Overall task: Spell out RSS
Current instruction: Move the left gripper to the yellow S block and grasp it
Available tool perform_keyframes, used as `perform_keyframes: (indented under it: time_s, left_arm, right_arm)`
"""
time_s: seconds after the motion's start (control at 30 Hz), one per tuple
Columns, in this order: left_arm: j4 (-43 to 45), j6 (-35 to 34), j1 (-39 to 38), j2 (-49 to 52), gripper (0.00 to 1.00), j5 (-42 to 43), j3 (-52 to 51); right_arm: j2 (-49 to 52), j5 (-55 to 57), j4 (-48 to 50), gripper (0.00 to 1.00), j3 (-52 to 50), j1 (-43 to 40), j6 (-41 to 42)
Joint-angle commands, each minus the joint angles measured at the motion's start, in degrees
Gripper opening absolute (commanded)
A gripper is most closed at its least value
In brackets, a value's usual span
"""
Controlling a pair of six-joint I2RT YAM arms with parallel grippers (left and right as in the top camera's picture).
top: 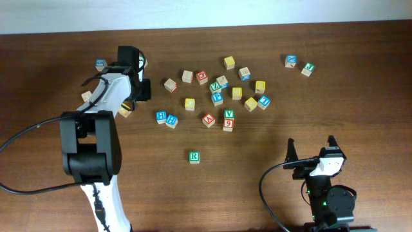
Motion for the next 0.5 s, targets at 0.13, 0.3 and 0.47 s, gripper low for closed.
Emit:
perform_keyframes:
  time_s: [0.13, 0.3, 0.47]
  left_arm:
    - [0.04, -0.68, 0.26, 0.48, 0.26, 0.17, -0.15]
    - [-1.7, -1.75, 0.26, -0.2, 0.28, 0.17, 0.07]
    - [-2.49, -2.54, 0.24, -4.42, 0.24, 0.2, 0.07]
  right_arm:
    - [-0.33, 0.68, -0.33, 0.98, -0.31, 0.22, 0.66]
    - [-0.33, 0.68, -0.33, 0.98, -0.31, 0.22, 0.66]
    - [-0.33, 0.68, -0.33, 0.98, -0.31, 0.22, 0.66]
